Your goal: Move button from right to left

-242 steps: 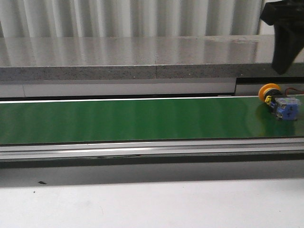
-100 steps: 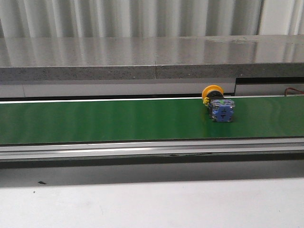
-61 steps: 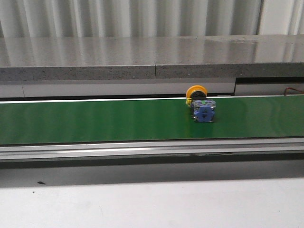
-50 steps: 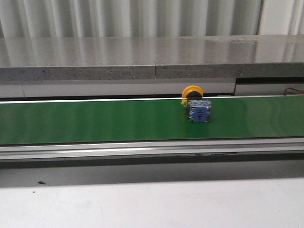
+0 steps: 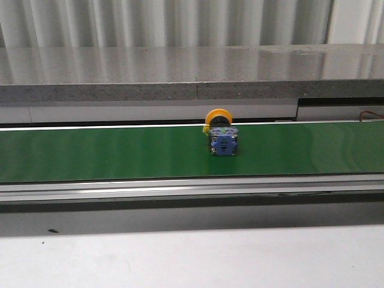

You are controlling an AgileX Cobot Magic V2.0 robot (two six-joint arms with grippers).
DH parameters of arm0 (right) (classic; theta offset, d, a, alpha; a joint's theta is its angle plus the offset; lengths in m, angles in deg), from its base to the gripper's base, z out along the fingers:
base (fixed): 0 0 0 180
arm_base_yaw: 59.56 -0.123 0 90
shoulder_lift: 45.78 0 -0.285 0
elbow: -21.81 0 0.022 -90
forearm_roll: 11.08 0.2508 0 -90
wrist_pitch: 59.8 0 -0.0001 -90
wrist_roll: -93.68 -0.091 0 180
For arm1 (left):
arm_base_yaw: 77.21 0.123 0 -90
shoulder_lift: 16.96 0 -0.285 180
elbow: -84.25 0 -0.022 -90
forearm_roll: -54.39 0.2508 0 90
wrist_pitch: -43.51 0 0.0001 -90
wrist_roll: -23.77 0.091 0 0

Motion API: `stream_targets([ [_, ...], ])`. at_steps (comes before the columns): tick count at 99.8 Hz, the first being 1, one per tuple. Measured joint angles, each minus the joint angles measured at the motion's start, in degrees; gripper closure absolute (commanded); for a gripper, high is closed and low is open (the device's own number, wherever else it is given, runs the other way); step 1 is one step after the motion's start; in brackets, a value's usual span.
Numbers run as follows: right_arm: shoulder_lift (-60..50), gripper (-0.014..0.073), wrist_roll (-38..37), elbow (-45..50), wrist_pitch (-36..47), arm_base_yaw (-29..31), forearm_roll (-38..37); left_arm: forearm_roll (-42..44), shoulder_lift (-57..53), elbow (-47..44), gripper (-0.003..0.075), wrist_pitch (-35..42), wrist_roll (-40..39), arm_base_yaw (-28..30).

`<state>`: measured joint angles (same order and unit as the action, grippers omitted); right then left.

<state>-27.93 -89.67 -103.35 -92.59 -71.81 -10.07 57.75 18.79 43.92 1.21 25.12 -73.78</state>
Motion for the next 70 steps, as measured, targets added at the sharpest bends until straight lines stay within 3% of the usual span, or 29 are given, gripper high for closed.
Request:
stream_targets([
  [8, 0.0, 0.0662, 0.0, 0.0, 0.0, 0.0, 0.0, -0.5, 3.0, 2.7, 0.0184, -3.6, 0.4, 0.0],
  [15, 0.0, 0.0662, 0.0, 0.0, 0.0, 0.0, 0.0, -0.7, 5.3, 4.5, 0.0103, -5.1, 0.4, 0.0],
  [49, 0.0, 0.0662, 0.0, 0.0, 0.0, 0.0, 0.0, -6.2, 9.5, 6.7, 0.0104, -3.8, 0.4, 0.0],
  [70, 0.0, 0.0662, 0.0, 0.0, 0.0, 0.0, 0.0, -16.4, 18.3, 13.5, 0.0107, -10.7, 0.4, 0.0],
])
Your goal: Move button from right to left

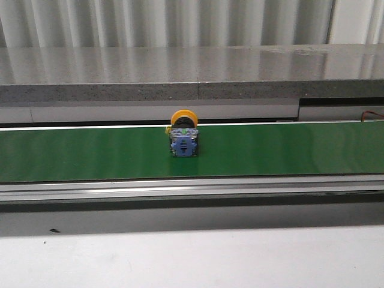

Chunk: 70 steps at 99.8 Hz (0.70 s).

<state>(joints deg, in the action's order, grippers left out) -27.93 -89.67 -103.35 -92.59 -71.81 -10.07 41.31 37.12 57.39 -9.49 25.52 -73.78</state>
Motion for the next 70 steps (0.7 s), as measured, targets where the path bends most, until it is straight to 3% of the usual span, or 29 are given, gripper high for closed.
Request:
stream_targets([
  [26, 0.0, 0.0662, 0.0, 0.0, 0.0, 0.0, 0.0, -6.6, 15.2, 8.5, 0.0116, -8.1, -1.8, -3.0],
  [70, 0.0, 0.0662, 0.0, 0.0, 0.0, 0.0, 0.0, -1.2, 38.2, 23.8, 0.0116, -13.2, -14.9, -20.8],
])
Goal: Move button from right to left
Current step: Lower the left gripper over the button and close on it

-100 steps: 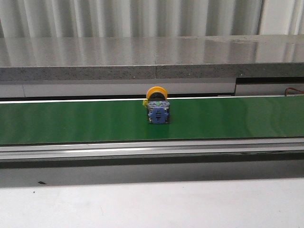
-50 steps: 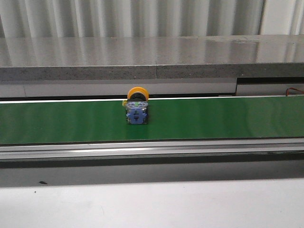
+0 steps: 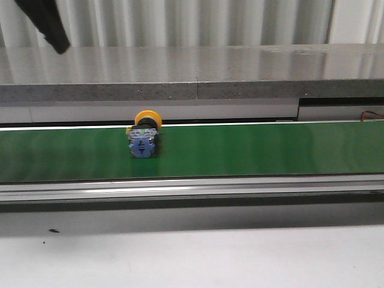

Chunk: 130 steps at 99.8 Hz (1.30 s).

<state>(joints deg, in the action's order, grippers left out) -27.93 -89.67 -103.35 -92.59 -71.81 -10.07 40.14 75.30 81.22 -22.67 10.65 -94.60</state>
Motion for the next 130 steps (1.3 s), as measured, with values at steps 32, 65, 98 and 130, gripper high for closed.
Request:
stream_targets([
  [32, 0.0, 0.0662, 0.0, 0.0, 0.0, 0.0, 0.0, 8.5, 13.8, 10.8, 0.0116, -4.0, -8.1, -8.7],
  [65, 0.0, 0.0662, 0.0, 0.0, 0.0, 0.0, 0.0, 9.5, 23.1, 13.5, 0.0116, -4.0, -12.5, -9.0],
  [98, 0.0, 0.0662, 0.0, 0.0, 0.0, 0.0, 0.0, 11.1, 26.0, 13.5, 0.0335, -1.9, -13.4, -9.1],
  [130, 0.0, 0.0662, 0.0, 0.0, 0.0, 0.0, 0.0, 15.8, 26.0, 15.0, 0.0513, -3.6, -13.7, -9.1],
])
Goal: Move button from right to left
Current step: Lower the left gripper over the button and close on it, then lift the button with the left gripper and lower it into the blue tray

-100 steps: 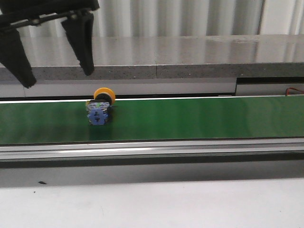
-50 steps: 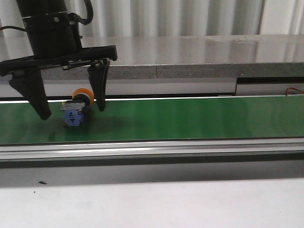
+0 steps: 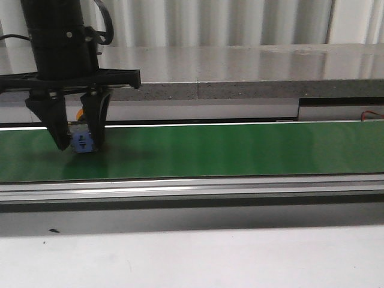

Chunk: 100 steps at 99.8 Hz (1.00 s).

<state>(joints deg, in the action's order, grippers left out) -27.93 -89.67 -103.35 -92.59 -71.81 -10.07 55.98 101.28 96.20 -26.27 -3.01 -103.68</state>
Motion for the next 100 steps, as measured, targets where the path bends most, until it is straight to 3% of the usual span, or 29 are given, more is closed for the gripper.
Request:
stream_targets([
  [36, 0.0, 0.0662, 0.0, 0.0, 0.0, 0.0, 0.0, 2.3, -5.4, 2.9, 0.0513, -0.5, 1.9, 2.4],
  [100, 0.0, 0.0662, 0.0, 0.0, 0.0, 0.0, 0.0, 3.8, -8.3, 2.9, 0.0513, -0.9, 28.8, 27.1],
])
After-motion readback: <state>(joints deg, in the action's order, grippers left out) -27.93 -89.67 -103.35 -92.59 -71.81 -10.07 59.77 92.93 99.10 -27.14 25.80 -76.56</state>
